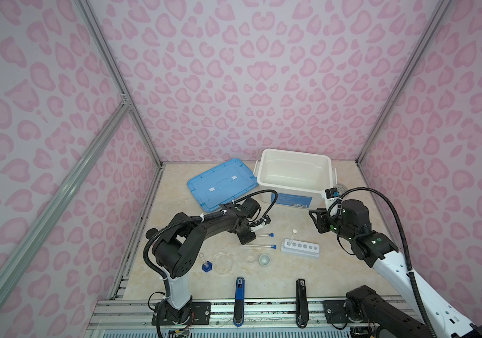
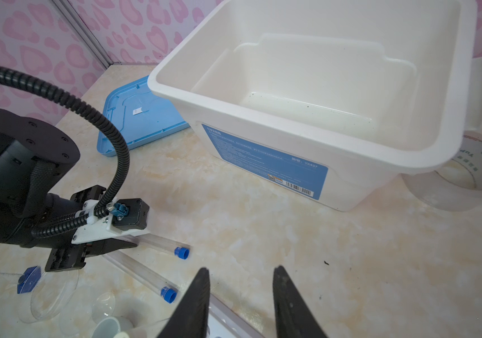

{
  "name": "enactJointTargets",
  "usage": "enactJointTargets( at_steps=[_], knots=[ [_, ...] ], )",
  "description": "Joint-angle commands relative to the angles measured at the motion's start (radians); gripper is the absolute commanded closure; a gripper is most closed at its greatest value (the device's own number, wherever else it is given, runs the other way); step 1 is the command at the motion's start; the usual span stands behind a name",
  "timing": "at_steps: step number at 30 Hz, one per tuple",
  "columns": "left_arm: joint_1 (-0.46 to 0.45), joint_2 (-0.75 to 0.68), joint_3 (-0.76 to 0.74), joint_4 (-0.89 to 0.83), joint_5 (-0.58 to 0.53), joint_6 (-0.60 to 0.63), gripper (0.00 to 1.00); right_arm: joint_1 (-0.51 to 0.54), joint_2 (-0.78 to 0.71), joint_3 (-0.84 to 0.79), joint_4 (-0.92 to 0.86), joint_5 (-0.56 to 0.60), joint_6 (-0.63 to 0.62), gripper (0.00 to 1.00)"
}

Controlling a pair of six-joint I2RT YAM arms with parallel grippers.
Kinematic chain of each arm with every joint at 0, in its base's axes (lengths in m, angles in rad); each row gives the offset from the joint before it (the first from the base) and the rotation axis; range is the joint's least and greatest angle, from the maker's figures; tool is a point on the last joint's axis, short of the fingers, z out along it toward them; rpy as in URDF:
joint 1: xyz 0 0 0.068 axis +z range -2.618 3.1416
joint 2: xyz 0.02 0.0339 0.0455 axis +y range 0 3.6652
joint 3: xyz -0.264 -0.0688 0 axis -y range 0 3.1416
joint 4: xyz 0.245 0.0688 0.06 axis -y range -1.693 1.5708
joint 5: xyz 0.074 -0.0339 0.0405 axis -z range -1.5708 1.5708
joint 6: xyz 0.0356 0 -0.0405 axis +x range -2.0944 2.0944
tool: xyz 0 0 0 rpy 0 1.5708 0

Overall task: Organize the chemistry lab equipment
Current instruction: 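Close the left gripper on the bottom end of one blue-capped tube, then lift the blue-capped tube with the left gripper toward the right gripper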

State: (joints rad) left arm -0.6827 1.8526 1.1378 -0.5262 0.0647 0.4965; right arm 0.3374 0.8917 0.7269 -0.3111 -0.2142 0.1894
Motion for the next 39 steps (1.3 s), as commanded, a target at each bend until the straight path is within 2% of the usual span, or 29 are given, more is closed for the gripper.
enactJointTargets(
  at_steps=[1,9,14,18,30,39],
  knots=[
    [0.000,0.022,-0.006,-0.020,-0.022,0.007,0.74,-0.007,0.001,-0.007,0.031,-0.011,0.008,0.64],
    [0.000,0.021,-0.001,-0.019,-0.028,0.004,0.77,-0.011,0.000,-0.008,0.032,-0.011,0.012,0.64],
    [0.000,0.025,0.000,-0.014,-0.038,-0.001,0.70,-0.012,-0.002,-0.008,0.032,-0.012,0.014,0.64],
    [0.000,0.024,0.000,-0.014,-0.037,-0.001,0.68,-0.012,-0.003,-0.008,0.031,-0.016,0.014,0.64],
    [-0.011,0.033,-0.006,-0.014,-0.044,0.001,0.80,-0.015,-0.013,-0.004,0.026,-0.019,0.019,0.64],
    [-0.011,0.004,-0.006,0.003,-0.022,-0.014,0.84,-0.015,-0.015,-0.006,0.020,-0.024,0.028,0.63]
  ],
)
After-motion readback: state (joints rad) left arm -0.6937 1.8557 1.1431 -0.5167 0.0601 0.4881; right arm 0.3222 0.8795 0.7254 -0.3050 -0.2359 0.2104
